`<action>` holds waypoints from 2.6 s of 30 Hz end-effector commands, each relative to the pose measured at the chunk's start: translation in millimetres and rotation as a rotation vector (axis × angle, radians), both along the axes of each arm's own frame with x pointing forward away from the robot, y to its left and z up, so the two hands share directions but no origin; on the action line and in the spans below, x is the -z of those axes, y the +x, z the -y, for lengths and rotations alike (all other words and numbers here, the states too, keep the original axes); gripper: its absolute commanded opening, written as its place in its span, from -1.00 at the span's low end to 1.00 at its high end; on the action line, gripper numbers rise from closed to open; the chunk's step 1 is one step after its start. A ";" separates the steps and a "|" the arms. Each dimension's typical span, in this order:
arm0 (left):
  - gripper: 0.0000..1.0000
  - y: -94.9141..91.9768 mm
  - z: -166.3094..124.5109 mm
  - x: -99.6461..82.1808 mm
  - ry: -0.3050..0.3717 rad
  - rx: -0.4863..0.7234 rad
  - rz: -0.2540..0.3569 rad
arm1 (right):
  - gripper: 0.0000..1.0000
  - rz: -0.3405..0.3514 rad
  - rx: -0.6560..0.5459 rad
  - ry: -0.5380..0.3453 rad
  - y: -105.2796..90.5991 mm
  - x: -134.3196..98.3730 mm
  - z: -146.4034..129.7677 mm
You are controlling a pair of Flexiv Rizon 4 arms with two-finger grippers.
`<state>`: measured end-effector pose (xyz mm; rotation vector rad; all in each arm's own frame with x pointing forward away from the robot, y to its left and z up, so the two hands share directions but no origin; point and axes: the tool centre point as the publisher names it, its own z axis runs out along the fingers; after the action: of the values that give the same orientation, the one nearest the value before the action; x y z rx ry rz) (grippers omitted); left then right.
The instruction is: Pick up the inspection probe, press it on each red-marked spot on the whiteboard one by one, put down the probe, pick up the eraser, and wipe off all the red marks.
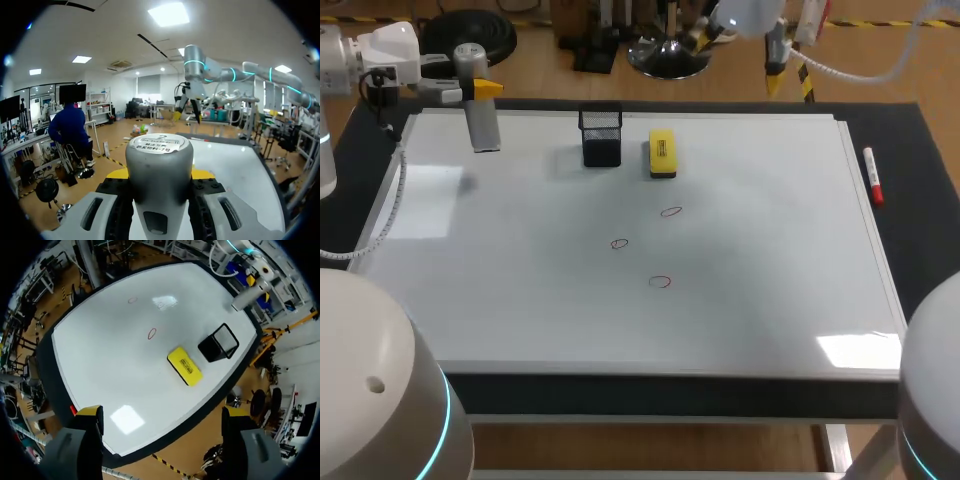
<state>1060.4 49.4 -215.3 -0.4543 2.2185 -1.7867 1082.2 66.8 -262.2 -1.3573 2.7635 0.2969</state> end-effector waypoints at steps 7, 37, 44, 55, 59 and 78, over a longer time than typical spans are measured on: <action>-1.00 -1.1 0.1 -0.5 -0.002 -0.003 0.003 | 1.00 -0.062 -0.224 -0.102 -7.7 37.7 -19.5; -1.00 -1.1 0.1 -0.5 -0.002 -0.003 0.003 | 1.00 0.029 -0.718 -0.130 -34.7 116.2 -83.5; -1.00 -1.1 0.1 -0.5 -0.002 -0.003 0.003 | 1.00 0.043 -0.741 -0.130 -36.4 126.0 -93.6; -1.00 -1.1 0.1 -0.5 -0.002 -0.003 0.003 | 1.00 0.065 -0.735 -0.143 -32.4 139.1 -95.8; -1.00 -1.1 0.1 -0.5 -0.002 -0.003 0.003 | 1.00 0.063 -0.721 -0.148 -28.1 144.0 -95.7; -1.00 -1.1 0.1 -0.5 -0.002 -0.003 0.003 | 1.00 0.057 -0.715 -0.151 -9.7 156.7 -94.9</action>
<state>1060.2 49.6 -215.2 -0.4546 2.2186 -1.7866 1067.5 160.7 -417.5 -2.2985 2.1804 0.0590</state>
